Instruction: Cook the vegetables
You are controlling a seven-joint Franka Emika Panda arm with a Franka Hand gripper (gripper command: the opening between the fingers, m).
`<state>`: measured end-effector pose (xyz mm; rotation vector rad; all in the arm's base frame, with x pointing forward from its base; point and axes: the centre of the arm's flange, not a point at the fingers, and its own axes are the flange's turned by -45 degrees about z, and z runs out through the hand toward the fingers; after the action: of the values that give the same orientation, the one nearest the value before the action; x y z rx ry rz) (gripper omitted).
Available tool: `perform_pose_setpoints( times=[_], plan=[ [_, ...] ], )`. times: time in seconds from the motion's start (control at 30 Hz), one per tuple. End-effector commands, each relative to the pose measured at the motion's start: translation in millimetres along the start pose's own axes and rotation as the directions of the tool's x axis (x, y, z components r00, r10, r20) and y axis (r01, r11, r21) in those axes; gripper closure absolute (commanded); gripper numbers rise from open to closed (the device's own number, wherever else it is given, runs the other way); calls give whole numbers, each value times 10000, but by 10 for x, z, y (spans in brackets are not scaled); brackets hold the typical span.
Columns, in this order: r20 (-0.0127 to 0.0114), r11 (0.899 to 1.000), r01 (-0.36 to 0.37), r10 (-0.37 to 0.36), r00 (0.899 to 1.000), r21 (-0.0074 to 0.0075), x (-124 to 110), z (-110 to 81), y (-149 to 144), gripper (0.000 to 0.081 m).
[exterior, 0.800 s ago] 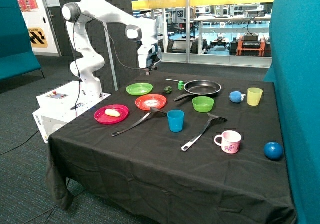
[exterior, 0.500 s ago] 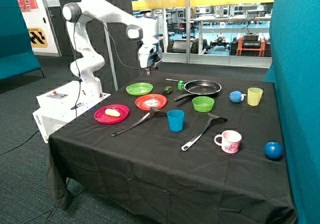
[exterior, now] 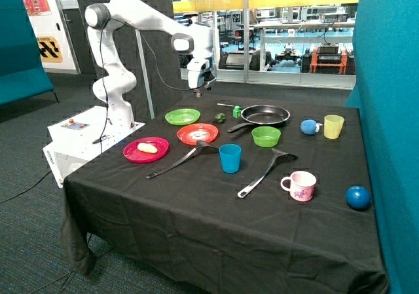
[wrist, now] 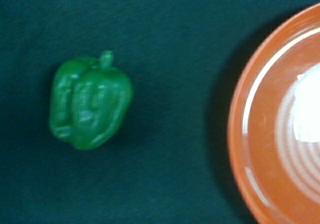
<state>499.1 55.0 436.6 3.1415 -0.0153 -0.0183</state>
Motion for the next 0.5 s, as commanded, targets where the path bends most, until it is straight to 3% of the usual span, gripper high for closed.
perform_pose_setpoints(
  times=[0.0,0.33,0.47],
  plan=[
    [-116,10000,38,-38,9999,0,-35,174,-386,376],
    [-116,10000,56,-56,9999,0,19,353,-630,313],
    [-116,10000,28,-28,9999,0,59,441,-669,245]
  ],
)
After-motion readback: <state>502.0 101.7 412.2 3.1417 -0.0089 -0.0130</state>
